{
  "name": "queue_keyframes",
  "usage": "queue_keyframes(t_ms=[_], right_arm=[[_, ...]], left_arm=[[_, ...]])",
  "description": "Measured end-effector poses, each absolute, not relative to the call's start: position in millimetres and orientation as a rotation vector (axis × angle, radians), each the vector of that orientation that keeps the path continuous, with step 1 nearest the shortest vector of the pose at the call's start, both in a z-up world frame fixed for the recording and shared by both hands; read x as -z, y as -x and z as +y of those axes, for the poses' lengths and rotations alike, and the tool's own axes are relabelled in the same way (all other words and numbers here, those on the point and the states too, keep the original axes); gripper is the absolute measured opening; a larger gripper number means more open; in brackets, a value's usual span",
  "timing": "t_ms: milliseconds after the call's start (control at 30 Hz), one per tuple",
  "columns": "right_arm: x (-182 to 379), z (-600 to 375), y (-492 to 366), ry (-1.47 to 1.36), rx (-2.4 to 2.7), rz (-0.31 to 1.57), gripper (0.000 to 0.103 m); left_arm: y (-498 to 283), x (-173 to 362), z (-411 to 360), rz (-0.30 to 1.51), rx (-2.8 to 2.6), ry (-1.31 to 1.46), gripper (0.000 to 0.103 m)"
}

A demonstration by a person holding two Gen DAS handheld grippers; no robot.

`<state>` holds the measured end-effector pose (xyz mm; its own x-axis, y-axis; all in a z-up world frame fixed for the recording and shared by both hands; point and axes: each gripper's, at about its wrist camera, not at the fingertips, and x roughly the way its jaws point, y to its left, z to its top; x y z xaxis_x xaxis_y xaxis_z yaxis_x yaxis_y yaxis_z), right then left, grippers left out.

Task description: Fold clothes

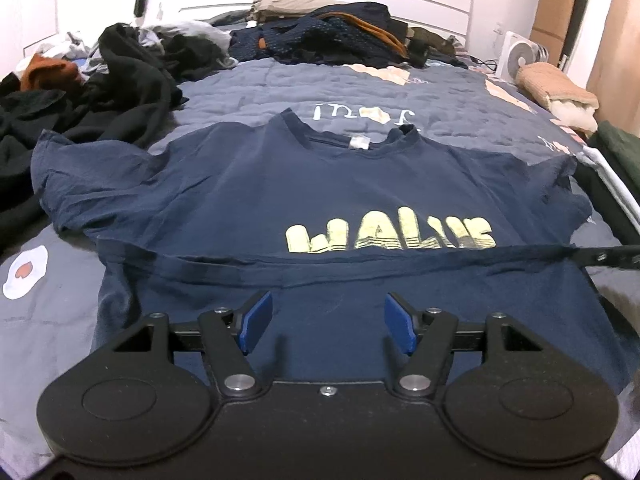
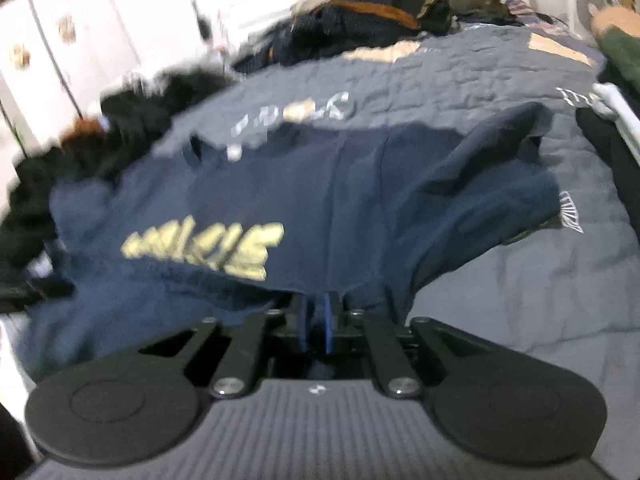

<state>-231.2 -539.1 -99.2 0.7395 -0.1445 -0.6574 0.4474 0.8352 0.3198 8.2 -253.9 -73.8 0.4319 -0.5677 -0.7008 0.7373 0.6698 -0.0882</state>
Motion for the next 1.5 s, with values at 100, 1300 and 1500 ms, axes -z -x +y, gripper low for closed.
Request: queue_keyframes(t_ms=[100,1300,1500], right_arm=[[96,-544,240,-0.523,0.334,0.627,0.028],[125,-528,221,-0.191,0.372,0.755,0.039],[124,-541,223,-0.328,0.431,0.71,0.004]], left_arm=[[-8,74,-254,0.769,0.824,-0.249,0.062],[-6,77,-257,0.789,0.836,-0.257,0.064],[-7,76,-256,0.789,0.831,-0.254,0.064]])
